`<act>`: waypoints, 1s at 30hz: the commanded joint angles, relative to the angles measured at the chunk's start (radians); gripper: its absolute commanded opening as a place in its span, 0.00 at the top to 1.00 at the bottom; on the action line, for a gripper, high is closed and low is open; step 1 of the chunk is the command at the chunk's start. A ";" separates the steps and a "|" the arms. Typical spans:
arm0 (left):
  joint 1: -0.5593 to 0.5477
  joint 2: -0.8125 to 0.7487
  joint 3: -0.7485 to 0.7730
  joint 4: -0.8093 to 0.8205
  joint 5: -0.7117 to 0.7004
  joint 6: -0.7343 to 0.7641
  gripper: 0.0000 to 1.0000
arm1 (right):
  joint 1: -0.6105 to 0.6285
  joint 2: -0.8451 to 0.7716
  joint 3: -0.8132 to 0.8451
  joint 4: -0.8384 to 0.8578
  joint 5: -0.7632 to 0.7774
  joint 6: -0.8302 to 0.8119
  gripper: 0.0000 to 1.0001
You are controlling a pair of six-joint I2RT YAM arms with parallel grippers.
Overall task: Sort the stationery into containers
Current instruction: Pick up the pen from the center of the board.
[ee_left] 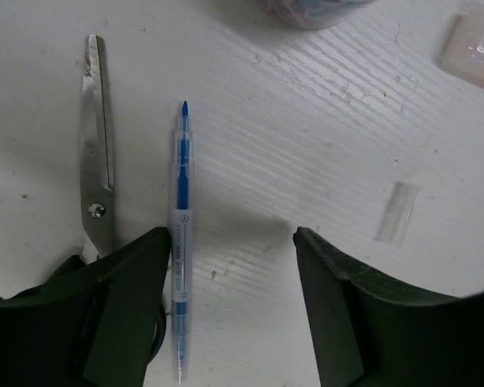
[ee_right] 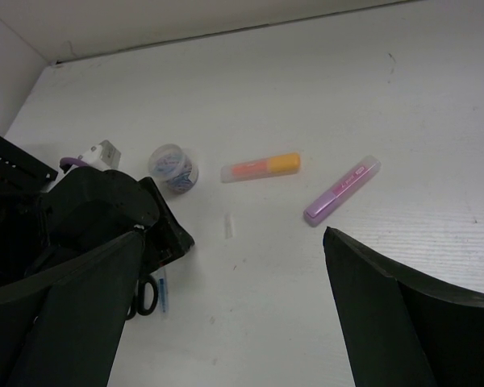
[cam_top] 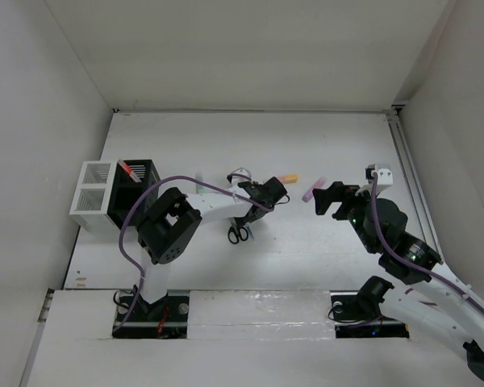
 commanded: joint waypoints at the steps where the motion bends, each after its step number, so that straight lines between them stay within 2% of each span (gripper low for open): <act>1: -0.011 0.026 -0.019 -0.016 0.027 -0.028 0.41 | -0.007 -0.011 -0.009 0.053 -0.007 -0.011 0.01; 6: -0.020 0.026 -0.019 -0.016 0.036 -0.028 0.43 | -0.007 -0.011 -0.009 0.062 -0.017 -0.011 0.01; 12: -0.030 0.035 -0.038 -0.007 0.056 -0.037 0.56 | -0.007 -0.020 -0.018 0.062 -0.017 -0.002 0.01; 17: -0.030 0.035 -0.058 0.004 0.065 -0.037 0.56 | -0.007 -0.029 -0.018 0.062 -0.017 -0.002 0.01; 30: -0.030 0.072 -0.058 0.014 0.118 -0.037 0.72 | -0.007 -0.067 -0.018 0.053 -0.017 -0.002 0.02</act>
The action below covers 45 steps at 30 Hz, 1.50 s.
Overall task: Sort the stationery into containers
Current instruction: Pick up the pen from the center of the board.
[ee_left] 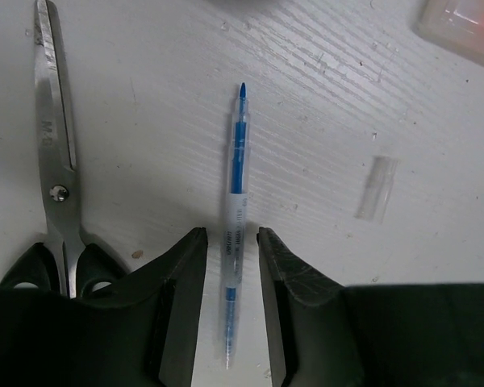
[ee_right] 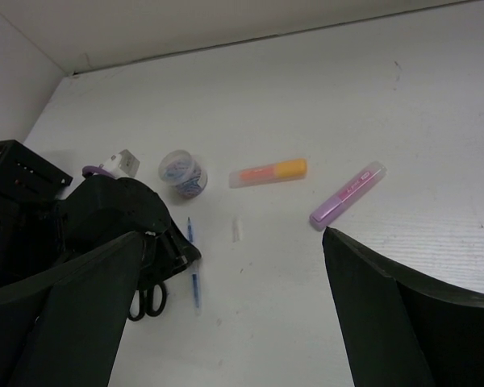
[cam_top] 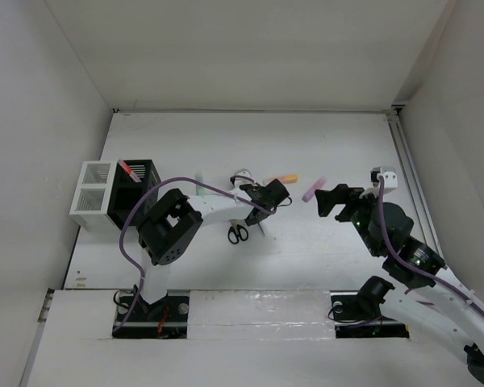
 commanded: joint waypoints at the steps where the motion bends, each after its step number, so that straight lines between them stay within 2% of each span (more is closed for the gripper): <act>1: -0.008 0.070 -0.045 -0.031 0.086 -0.030 0.74 | -0.007 -0.021 -0.002 0.038 -0.005 0.006 0.02; 7: -0.017 0.122 0.013 -0.124 0.086 -0.030 0.80 | -0.007 -0.031 -0.002 0.038 -0.005 0.006 0.02; 13: -0.027 0.193 0.082 -0.212 0.107 -0.033 0.83 | -0.007 -0.051 -0.002 0.038 -0.014 0.015 0.02; 20: -0.037 0.179 0.064 -0.203 0.152 -0.042 0.86 | -0.007 -0.072 -0.002 0.027 -0.014 0.015 0.02; 45: -0.120 0.219 0.042 -0.193 0.238 -0.055 0.83 | -0.007 -0.121 -0.011 0.018 -0.014 0.025 0.02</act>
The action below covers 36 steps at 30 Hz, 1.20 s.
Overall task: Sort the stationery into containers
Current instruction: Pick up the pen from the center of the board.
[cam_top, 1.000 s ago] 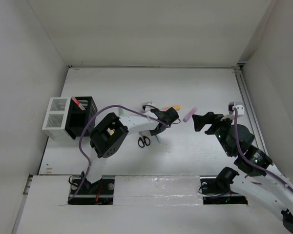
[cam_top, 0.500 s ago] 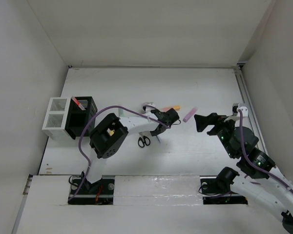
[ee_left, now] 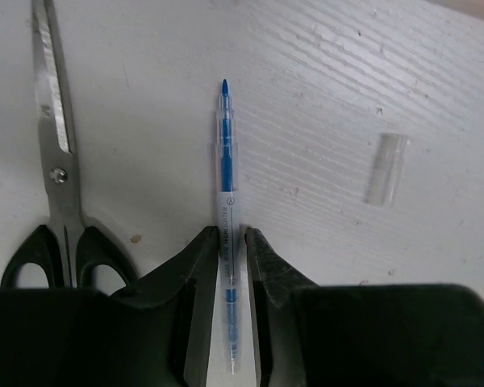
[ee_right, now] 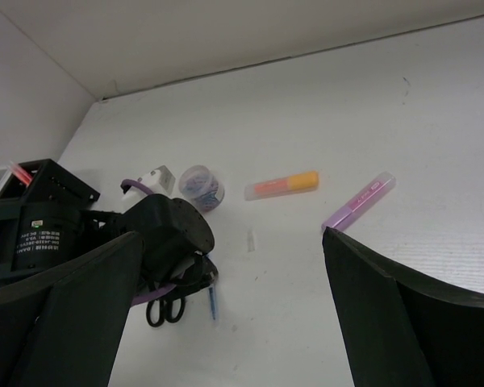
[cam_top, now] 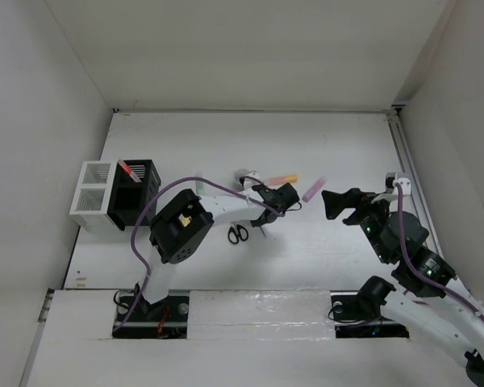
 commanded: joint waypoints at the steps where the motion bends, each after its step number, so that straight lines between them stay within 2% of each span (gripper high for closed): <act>1: -0.068 0.126 -0.087 -0.049 0.295 -0.060 0.83 | -0.007 -0.017 0.000 0.024 -0.007 0.005 0.02; 5: -0.068 0.116 -0.107 -0.040 0.295 -0.060 0.85 | -0.007 -0.026 0.000 0.024 -0.016 0.005 0.02; 6: -0.068 0.116 -0.119 -0.027 0.304 -0.060 0.89 | -0.007 -0.026 0.000 0.024 -0.016 0.014 0.02; 7: -0.068 0.116 -0.119 -0.014 0.304 -0.069 0.99 | -0.007 -0.026 0.000 0.024 -0.016 0.014 0.02; 8: -0.068 0.116 -0.130 -0.014 0.313 -0.069 1.00 | -0.007 -0.026 0.000 0.024 -0.016 0.014 0.02; 12: -0.068 0.126 -0.130 0.006 0.335 -0.057 1.00 | -0.007 -0.046 -0.009 0.024 -0.016 0.014 0.02; 17: -0.068 0.126 -0.180 0.115 0.358 -0.002 1.00 | -0.007 -0.055 -0.009 0.015 -0.016 0.014 0.02; 23: -0.077 -0.051 -0.226 0.083 0.179 0.029 1.00 | -0.007 -0.024 -0.009 0.015 0.007 0.014 0.02; 28: -0.077 -0.170 -0.239 -0.009 0.019 0.080 1.00 | -0.016 0.029 -0.009 0.024 0.025 0.014 0.04; 31: -0.077 -0.254 -0.251 -0.035 -0.033 0.124 1.00 | -0.055 0.065 -0.009 0.044 0.013 0.014 0.05; 36: -0.086 -0.455 -0.329 0.051 -0.067 0.299 1.00 | -0.151 0.167 -0.019 0.134 -0.100 -0.009 0.05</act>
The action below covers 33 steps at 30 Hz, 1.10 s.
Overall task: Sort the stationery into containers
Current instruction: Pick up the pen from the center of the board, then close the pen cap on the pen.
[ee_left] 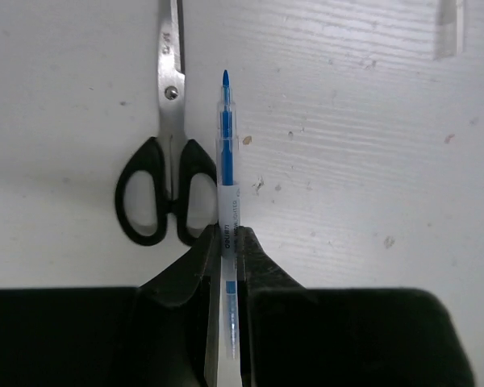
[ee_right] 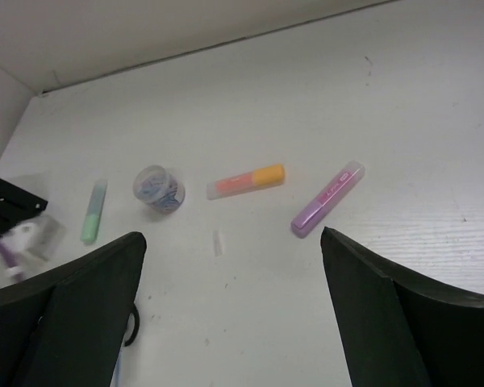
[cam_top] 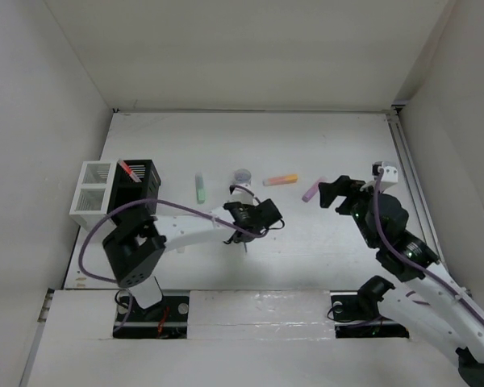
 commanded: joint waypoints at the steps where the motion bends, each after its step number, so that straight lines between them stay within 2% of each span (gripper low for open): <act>1: -0.008 -0.209 -0.022 -0.017 -0.078 0.144 1.00 | -0.054 0.089 -0.023 0.120 -0.092 -0.019 0.05; 5: -0.008 -0.356 -0.022 0.018 -0.078 0.256 1.00 | -0.086 0.230 -0.009 0.175 -0.175 -0.070 0.05; 9: -0.008 -0.453 -0.012 0.050 -0.032 0.392 1.00 | -0.086 0.333 0.005 0.232 -0.205 -0.092 0.06; 11: -0.008 -0.490 0.013 0.059 -0.032 0.432 1.00 | -0.095 0.393 0.046 0.271 -0.271 -0.120 0.06; 13: 0.006 -0.559 0.013 0.059 -0.106 0.493 1.00 | -0.095 0.517 0.092 0.252 -0.307 -0.163 0.06; 16: 0.076 -0.642 0.022 0.035 -0.118 0.591 1.00 | -0.075 0.652 0.170 0.241 -0.327 -0.203 0.07; 17: 0.077 -0.660 0.033 0.024 -0.163 0.627 1.00 | -0.075 0.681 0.187 0.229 -0.337 -0.203 0.07; 19: 0.077 -0.714 0.056 -0.005 -0.164 0.690 1.00 | -0.065 0.772 0.238 0.214 -0.363 -0.234 0.07; 22: 0.077 -0.801 0.067 -0.016 -0.173 0.759 1.00 | -0.028 0.885 0.320 0.149 -0.338 -0.234 0.11; 26: 0.077 -0.971 -0.051 0.134 -0.079 0.823 1.00 | 0.055 0.979 0.394 0.094 -0.193 -0.206 0.14; 30: 0.077 -1.084 -0.186 0.206 0.009 0.823 1.00 | 0.066 1.059 0.425 0.073 -0.183 -0.188 0.17; 33: 0.077 -1.119 -0.186 0.228 0.057 0.845 1.00 | 0.075 1.105 0.436 0.073 -0.196 -0.179 0.18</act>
